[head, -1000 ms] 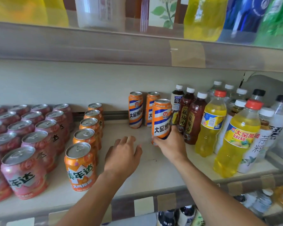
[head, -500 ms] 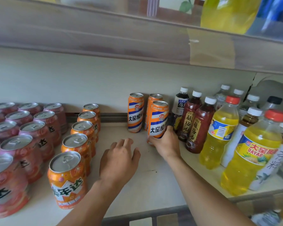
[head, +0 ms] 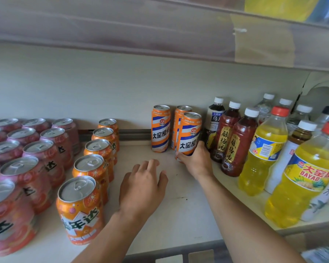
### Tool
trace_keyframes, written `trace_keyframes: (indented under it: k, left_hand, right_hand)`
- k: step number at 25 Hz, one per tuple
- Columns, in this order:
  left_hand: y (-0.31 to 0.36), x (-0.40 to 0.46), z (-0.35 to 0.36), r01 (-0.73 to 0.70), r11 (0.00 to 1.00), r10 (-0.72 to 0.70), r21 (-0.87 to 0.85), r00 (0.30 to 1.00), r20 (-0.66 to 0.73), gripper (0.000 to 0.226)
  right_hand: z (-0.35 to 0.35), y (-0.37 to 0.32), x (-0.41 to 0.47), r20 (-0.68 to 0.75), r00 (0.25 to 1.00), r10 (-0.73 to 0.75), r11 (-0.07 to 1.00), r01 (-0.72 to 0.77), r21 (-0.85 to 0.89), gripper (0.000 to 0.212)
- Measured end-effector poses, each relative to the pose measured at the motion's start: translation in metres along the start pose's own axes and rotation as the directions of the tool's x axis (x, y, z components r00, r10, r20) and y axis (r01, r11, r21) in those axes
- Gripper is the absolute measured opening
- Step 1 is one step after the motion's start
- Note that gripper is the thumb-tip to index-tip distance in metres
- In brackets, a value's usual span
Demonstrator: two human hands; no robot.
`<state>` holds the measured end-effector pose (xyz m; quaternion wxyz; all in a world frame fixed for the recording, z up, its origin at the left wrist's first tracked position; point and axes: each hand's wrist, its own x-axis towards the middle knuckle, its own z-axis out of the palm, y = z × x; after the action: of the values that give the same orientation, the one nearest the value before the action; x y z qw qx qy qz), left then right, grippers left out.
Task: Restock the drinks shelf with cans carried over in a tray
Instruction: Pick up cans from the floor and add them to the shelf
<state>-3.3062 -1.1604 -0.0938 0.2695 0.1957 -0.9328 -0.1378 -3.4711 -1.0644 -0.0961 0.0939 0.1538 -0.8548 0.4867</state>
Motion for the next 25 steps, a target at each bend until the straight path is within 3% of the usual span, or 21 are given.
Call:
trace_keyframes:
  k: [11,17,22,25]
  left_hand:
    - [0.0,-0.006,-0.001,0.003,0.999,-0.004,-0.033,1.0,-0.003,0.041]
    - [0.0,-0.007,-0.004,0.011,0.998,-0.009,-0.068,1.0,0.024,0.042]
    - [0.013,-0.009,-0.016,-0.014,0.995,0.019,-0.096,0.999,0.051,0.043]
    - [0.027,-0.019,-0.029,-0.052,0.994,0.055,-0.093,0.998,0.026,0.043]
  right_hand:
    - [-0.003,-0.005,0.001,0.071,0.996,0.059,0.998,-0.057,-0.029,0.068]
    - [-0.028,-0.008,-0.021,0.145,0.987,0.072,0.994,-0.058,-0.096,0.083]
    - [-0.065,-0.008,-0.063,0.139,0.987,-0.075,0.925,0.122,-0.36,0.078]
    - [-0.097,-0.009,-0.092,0.168,0.972,-0.164,0.878,0.221,-0.424,0.069]
